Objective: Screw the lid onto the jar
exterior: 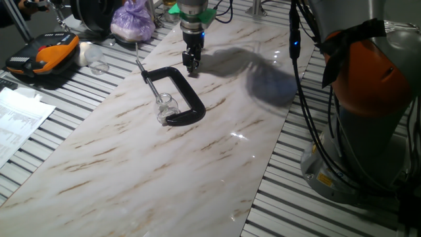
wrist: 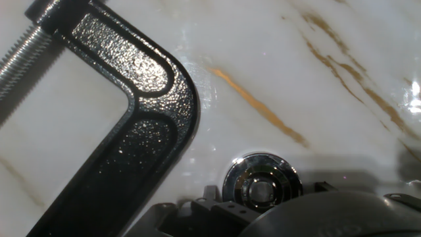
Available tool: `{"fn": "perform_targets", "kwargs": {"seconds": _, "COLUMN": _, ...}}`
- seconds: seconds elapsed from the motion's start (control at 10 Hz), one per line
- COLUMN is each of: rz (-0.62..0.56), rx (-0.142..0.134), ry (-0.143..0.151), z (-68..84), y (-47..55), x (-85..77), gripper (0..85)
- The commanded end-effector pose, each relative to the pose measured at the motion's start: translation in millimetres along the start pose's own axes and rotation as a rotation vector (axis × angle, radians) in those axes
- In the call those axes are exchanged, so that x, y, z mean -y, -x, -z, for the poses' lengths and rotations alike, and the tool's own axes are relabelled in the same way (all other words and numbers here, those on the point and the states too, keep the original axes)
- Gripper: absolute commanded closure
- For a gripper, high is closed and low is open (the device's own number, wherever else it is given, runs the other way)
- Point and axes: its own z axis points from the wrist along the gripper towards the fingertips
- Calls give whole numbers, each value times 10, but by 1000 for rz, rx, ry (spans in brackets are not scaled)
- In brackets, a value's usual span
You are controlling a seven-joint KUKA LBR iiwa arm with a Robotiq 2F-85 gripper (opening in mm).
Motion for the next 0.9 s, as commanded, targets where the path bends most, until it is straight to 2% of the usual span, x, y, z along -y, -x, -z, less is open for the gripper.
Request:
{"fn": "perform_targets", "kwargs": {"seconds": 0.0, "rz": 1, "rx": 0, "ry": -1, "z": 0, "y": 0, "x": 0, "gripper": 170}}
{"fn": "perform_targets", "kwargs": {"seconds": 0.1, "rz": 1, "rx": 0, "ry": -3, "z": -1, "y": 1, "x": 0, "gripper": 340}}
{"fn": "perform_targets", "kwargs": {"seconds": 0.6, "rz": 4, "rx": 0, "ry": -7, "z": 6, "y": 2, "x": 7, "gripper": 340}}
{"fn": "perform_targets", "kwargs": {"seconds": 0.8, "rz": 7, "rx": -2, "ry": -10, "z": 64, "y": 5, "x": 22, "gripper": 340}}
